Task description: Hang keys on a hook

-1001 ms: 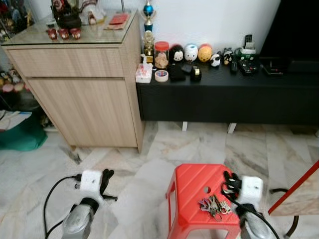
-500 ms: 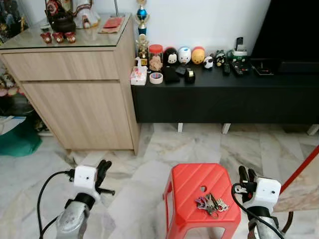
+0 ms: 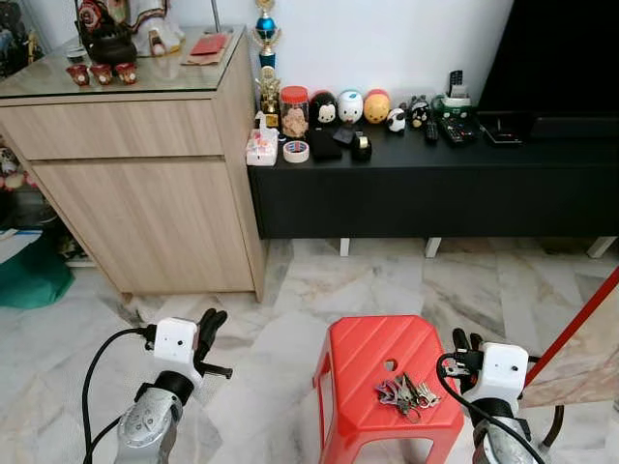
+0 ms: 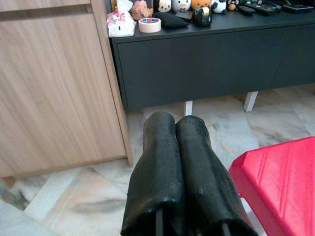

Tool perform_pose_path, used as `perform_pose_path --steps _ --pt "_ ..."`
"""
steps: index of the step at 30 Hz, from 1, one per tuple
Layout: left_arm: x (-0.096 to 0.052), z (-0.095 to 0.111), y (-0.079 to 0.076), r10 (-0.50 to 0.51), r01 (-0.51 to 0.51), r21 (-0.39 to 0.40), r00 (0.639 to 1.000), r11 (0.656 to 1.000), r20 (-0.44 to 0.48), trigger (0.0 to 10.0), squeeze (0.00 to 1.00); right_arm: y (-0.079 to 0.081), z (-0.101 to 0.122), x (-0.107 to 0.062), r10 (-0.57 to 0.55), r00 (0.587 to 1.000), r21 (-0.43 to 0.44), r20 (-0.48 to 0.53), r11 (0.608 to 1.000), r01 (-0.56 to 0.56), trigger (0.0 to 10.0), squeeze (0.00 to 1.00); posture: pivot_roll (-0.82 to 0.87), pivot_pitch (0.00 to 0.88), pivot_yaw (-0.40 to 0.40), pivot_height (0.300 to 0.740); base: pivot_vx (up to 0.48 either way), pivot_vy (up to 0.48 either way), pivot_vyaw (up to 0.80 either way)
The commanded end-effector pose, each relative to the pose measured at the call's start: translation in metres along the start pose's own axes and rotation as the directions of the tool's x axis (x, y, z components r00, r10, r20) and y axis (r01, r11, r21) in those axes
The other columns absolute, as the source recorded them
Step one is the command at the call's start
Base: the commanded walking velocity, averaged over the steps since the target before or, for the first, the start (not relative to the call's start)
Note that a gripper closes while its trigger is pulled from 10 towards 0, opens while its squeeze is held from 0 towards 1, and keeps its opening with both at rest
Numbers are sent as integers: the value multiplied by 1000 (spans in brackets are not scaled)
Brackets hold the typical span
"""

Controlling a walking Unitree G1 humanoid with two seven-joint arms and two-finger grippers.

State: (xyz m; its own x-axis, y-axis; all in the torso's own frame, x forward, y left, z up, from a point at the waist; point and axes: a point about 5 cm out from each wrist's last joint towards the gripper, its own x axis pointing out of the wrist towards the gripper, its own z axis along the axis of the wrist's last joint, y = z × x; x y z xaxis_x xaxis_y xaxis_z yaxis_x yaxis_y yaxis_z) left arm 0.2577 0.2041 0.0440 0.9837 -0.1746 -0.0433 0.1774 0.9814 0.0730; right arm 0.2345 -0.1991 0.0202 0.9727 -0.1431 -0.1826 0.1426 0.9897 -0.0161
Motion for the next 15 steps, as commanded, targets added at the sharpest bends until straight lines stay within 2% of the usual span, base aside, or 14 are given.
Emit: perform_pose_path --steps 1,9,15 --pt "-1 -5 -2 4 -5 -17 1000 1000 -31 10000 0 4 1 2 16 1000 -7 -7 1000 -16 10000 0 -49 0 6 665 0 0 0" --pt "1 -4 -5 -11 11 -15 1000 1000 -29 10000 0 7 2 4 40 999 2 -17 999 -40 10000 0 -48 0 7 615 0 0 0" --pt "2 -5 -8 -24 23 -22 999 999 -42 10000 0 7 0 5 51 999 12 -17 999 -51 10000 0 -46 0 6 615 0 0 0"
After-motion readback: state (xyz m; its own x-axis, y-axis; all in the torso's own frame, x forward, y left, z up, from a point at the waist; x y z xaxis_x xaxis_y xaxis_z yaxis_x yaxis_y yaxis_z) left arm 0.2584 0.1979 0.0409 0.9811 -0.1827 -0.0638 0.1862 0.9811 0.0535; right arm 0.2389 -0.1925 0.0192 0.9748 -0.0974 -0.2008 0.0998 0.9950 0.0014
